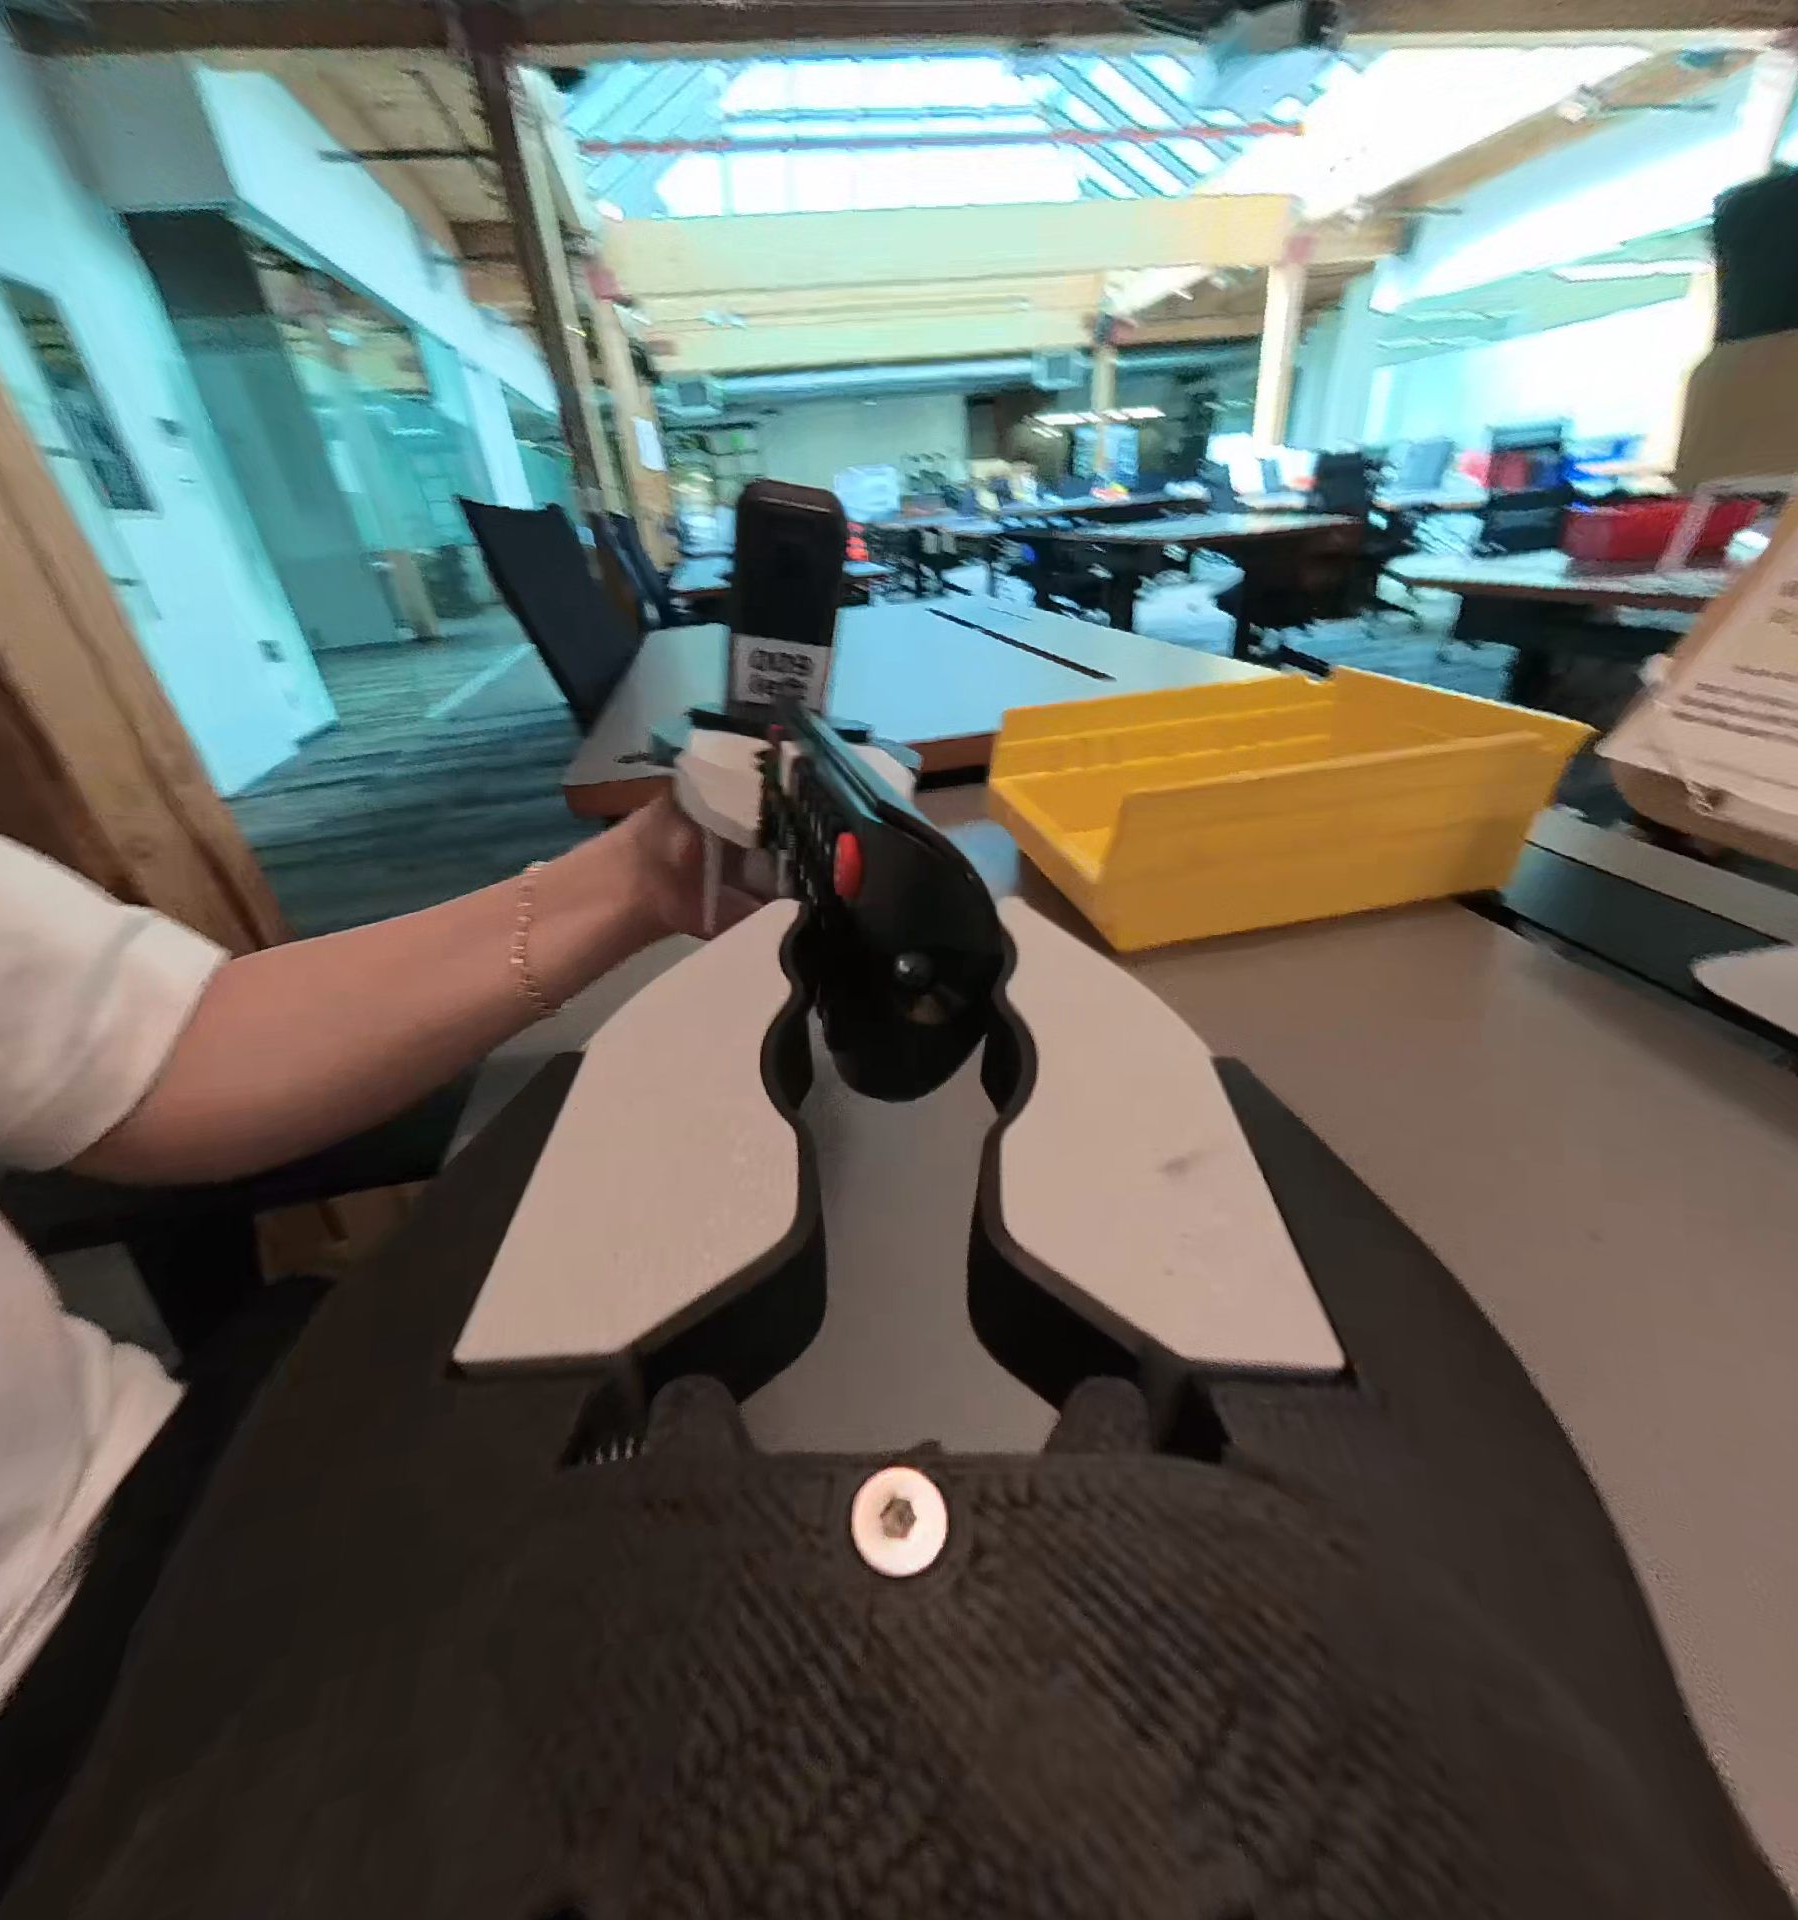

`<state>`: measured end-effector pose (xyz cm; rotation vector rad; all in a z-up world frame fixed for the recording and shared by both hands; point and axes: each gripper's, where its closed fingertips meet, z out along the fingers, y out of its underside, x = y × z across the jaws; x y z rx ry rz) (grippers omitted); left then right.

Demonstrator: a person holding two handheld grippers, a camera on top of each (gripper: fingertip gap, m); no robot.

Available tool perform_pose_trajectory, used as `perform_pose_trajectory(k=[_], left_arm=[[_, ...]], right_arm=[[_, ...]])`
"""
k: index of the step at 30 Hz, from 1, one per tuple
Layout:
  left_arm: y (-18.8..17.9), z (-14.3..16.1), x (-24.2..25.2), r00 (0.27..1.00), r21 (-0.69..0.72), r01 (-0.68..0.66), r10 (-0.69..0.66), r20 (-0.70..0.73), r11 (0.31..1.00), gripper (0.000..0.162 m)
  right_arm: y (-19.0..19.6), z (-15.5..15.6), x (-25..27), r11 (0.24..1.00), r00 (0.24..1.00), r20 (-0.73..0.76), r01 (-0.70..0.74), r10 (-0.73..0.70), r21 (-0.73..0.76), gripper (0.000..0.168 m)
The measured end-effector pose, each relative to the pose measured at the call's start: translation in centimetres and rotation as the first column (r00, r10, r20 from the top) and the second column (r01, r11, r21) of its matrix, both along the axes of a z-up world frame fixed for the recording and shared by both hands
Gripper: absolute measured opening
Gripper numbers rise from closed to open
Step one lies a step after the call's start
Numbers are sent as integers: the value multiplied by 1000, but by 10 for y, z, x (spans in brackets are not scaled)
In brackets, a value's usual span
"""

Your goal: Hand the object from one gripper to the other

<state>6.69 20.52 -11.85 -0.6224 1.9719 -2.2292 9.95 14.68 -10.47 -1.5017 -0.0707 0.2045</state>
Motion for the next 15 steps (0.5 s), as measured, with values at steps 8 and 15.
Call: perform_pose_trajectory(k=[8, 15], left_arm=[[-5, 19, -3, 993, -183, 47, -66, -96, 982, 49], [-8, 22, -1, 861, -461, 155, -348, -370, 874, 74]], right_arm=[[-13, 35, -30, 974, 971, 237, -85, 33, 210, 23], [-19, 24, -44, 983, 823, 567, -66, -44, 172, 23]])
